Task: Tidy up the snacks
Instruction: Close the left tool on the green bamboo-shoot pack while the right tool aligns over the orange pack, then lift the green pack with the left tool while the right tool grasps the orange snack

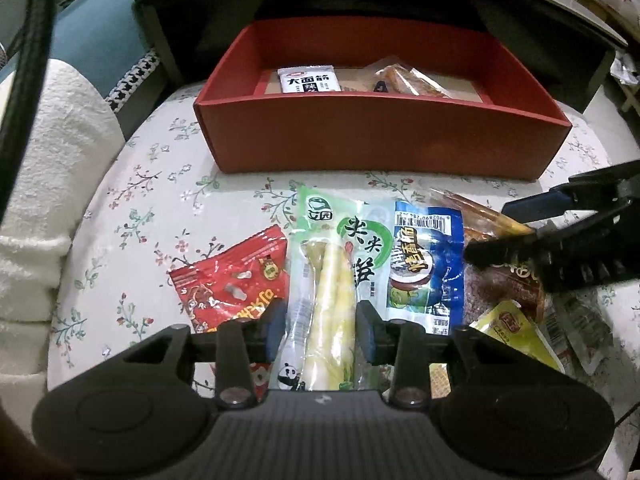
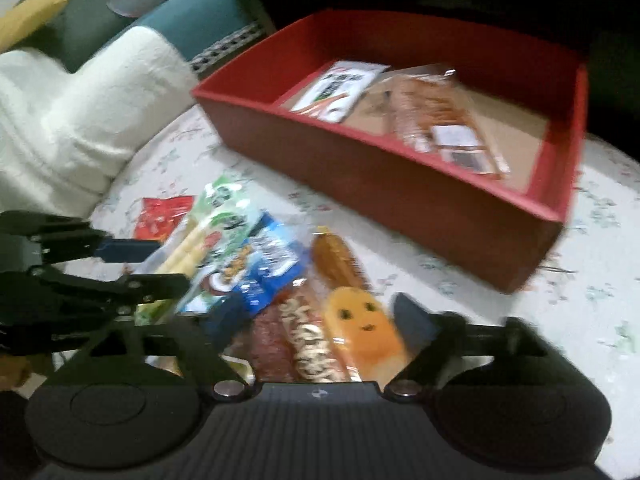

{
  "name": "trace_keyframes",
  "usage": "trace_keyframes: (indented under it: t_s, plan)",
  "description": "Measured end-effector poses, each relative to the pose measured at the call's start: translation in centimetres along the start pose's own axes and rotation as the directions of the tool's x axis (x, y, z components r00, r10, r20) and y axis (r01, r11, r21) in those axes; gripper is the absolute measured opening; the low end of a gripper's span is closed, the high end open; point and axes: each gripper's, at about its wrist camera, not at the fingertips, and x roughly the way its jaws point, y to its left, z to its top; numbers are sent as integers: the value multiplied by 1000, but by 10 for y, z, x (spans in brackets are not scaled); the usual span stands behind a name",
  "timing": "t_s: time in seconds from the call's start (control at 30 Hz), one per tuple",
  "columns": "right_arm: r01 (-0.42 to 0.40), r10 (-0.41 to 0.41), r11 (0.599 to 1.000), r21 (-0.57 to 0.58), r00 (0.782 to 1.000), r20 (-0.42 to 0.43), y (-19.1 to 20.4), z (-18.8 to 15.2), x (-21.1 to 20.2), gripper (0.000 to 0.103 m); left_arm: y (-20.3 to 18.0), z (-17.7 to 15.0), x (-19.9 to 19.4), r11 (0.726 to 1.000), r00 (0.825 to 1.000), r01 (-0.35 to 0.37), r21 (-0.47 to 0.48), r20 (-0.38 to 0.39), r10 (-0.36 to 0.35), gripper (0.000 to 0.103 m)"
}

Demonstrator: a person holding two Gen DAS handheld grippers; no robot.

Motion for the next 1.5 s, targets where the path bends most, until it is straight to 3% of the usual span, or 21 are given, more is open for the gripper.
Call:
trace_keyframes:
  t_s: [0.07,0.53,0.73,1.03,1.13,1.27,1.5]
  plan:
    - [-17,17,999,39,1000,10,-9,0,-1,46,-4,-1,-1,1000,1000,-16,24,6,16,31]
    - [-88,82,991,102,995,65,-14,5,-14,27,21,3,-23,996,999,9,-85,40,-6,26]
    - [-133,121,986,103,986,118,-8,11,-29,12,34,4,-43,992,996,29,-125,88,-18,26]
    - [-101,92,988,118,992,82,-11,8,-16,11,31,7,-45,991,996,41,-127,86,-30,26]
    - [-155,147,978,143,987,64,-14,9,-10,13,29,8,-42,989,996,57,-133,76,-47,26]
    - [-116,112,985,125,993,40,-6,10,6,20,22,9,-38,992,997,56,-116,64,-49,26]
    - [-142,133,980,142,989,65,-5,12,-2,14,21,7,-39,990,996,66,-124,69,-58,26]
